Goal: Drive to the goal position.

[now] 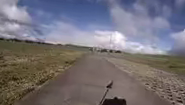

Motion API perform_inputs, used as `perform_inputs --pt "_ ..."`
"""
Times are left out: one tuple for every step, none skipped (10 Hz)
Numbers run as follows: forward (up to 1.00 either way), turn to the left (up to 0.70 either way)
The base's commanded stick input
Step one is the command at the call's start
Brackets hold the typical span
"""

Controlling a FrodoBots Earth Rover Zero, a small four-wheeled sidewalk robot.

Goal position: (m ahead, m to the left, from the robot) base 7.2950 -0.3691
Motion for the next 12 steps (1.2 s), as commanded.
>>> perform_inputs --pt "0.85 0.0" --pt "0.85 0.0" --pt "0.85 0.0" --pt "0.85 0.0" --pt "0.85 0.0" --pt "0.85 0.0" --pt "0.85 0.0" --pt "0.85 0.0" --pt "0.85 0.0" --pt "0.85 0.0" --pt "0.85 0.0" --pt "0.85 0.0"
